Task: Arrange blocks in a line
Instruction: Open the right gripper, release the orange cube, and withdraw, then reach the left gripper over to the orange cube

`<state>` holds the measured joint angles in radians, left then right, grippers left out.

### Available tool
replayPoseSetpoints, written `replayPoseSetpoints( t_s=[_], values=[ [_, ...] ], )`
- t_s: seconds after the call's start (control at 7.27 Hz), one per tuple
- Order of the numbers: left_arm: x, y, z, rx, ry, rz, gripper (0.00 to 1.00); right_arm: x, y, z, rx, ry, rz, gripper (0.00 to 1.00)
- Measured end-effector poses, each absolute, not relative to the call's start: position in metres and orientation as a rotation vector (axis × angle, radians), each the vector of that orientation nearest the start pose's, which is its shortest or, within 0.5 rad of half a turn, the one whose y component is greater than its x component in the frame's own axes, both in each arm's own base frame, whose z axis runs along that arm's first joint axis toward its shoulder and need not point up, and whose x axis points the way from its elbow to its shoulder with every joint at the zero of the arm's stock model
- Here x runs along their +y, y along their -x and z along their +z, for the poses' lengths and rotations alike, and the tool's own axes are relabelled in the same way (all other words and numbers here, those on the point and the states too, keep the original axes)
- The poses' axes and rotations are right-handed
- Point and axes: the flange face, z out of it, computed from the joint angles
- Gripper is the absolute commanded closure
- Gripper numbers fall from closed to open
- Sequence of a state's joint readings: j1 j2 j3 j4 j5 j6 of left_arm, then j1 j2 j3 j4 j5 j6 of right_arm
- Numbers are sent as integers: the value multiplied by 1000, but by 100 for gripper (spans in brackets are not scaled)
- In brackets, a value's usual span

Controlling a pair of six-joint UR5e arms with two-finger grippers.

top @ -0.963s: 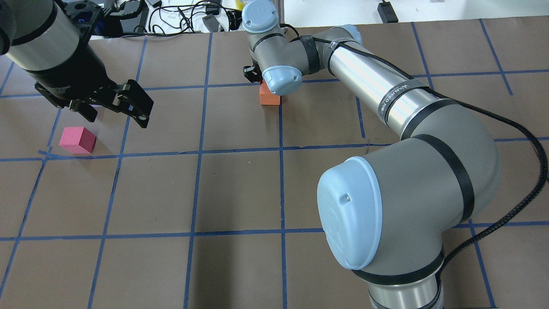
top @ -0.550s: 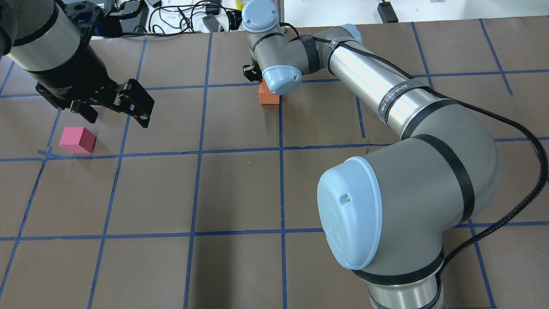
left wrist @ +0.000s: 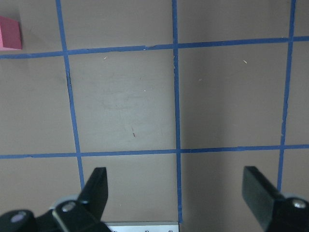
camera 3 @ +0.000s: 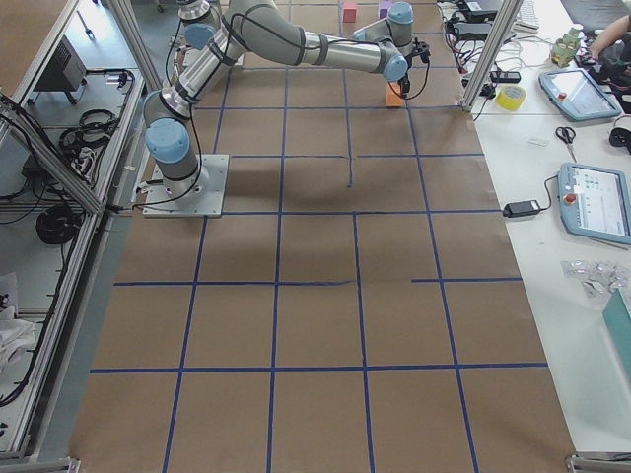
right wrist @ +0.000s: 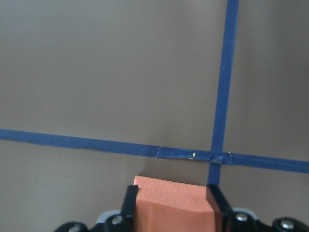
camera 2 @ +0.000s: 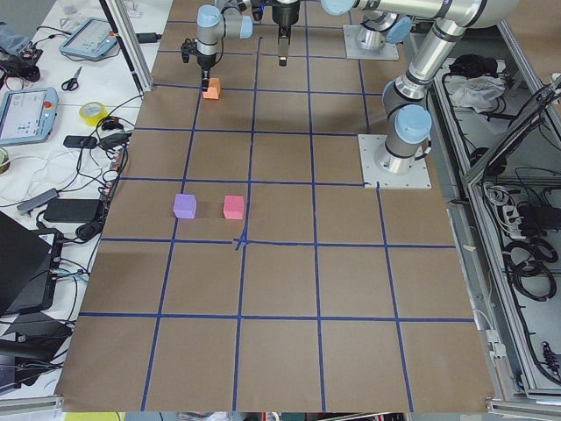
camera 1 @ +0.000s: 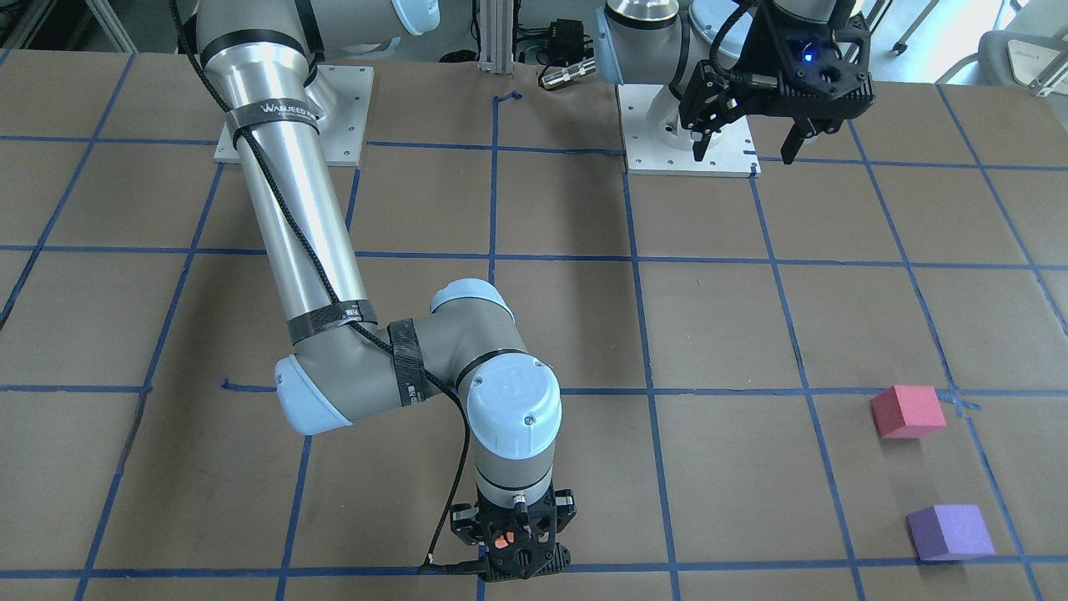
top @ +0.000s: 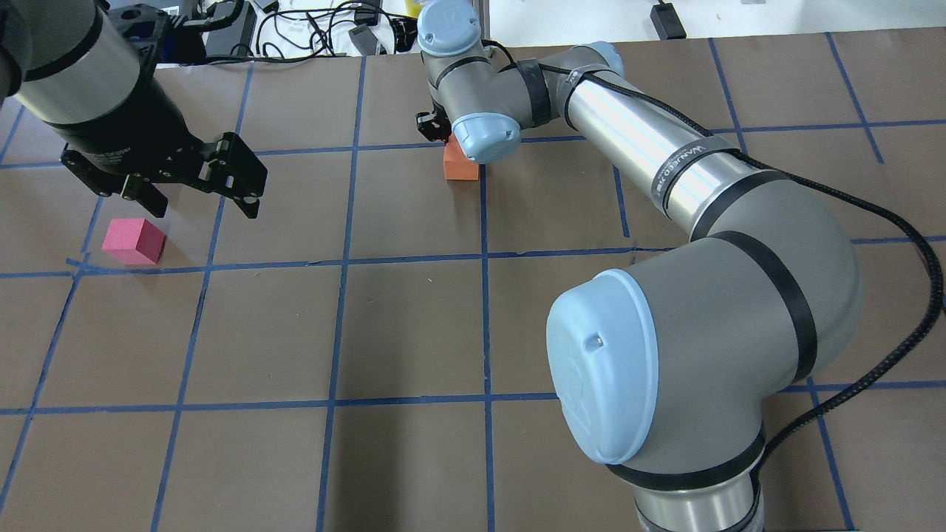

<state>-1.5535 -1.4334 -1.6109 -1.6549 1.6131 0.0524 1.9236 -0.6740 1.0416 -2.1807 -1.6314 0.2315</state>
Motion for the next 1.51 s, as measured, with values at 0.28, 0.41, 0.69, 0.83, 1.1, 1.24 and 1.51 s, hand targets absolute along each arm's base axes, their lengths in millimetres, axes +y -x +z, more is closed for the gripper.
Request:
replayPoseSetpoints(
  t_s=[0.28, 0.41, 0.69, 0.83, 1.1, 1.24, 1.51],
  values=[
    [-434, 121, 516, 3095, -71, 11, 0, -725, -403, 220, 3085, 166, -425, 0],
    [-434, 121, 513, 3097, -76, 15, 0, -725, -403, 227, 3081, 163, -434, 0],
    [-436, 122, 512, 3099, -79, 11, 0, -717, -396, 273, 3062, 147, -424, 0],
    [-439, 122, 511, 3101, -79, -5, 0, -708, -377, 312, 3078, 120, -378, 0],
    [-451, 123, 508, 3107, -82, -103, 0, -693, -311, 386, 3121, 15, -254, 0],
    [-452, 124, 502, 3109, -91, -114, 0, -684, -274, 424, 3128, -50, -248, 0],
    [-451, 126, 486, 3109, -123, -89, 0, -656, -218, 478, 3140, -160, -239, 0]
  ],
)
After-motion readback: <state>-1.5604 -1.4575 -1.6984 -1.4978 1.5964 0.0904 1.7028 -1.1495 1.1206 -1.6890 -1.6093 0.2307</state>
